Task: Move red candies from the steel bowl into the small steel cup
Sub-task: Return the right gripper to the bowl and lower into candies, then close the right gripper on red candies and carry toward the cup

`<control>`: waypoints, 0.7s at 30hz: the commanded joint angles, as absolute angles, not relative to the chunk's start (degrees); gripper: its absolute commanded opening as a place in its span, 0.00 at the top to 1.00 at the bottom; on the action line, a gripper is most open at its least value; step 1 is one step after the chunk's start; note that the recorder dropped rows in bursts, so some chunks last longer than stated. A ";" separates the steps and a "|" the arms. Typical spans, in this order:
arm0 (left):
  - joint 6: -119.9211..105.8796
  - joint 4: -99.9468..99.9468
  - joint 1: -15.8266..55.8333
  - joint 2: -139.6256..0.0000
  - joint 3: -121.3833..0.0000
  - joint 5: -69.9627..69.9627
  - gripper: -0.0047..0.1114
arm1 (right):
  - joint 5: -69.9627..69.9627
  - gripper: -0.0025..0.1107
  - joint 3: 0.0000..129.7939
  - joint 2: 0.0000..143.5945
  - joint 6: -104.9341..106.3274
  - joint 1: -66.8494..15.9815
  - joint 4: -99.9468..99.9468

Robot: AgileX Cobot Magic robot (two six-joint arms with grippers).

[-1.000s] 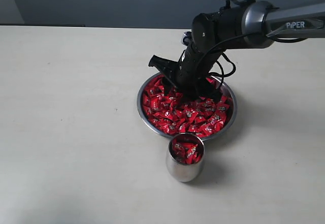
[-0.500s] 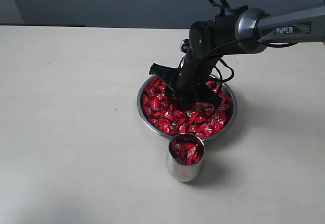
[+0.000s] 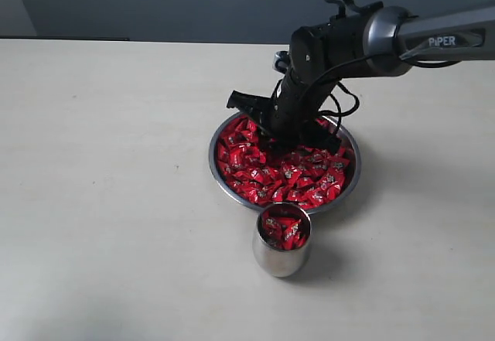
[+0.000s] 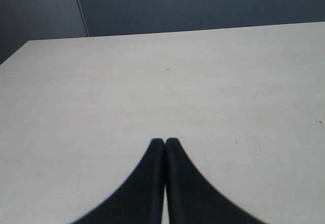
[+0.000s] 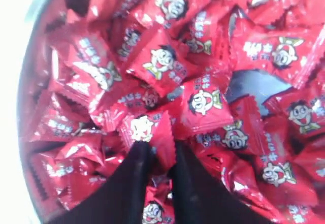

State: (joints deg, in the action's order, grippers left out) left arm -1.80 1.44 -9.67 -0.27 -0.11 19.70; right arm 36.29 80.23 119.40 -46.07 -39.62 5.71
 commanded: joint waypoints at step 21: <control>-1.68 1.55 -9.77 0.00 0.00 19.14 0.96 | 31.22 0.98 54.48 85.48 -35.45 -43.21 -12.79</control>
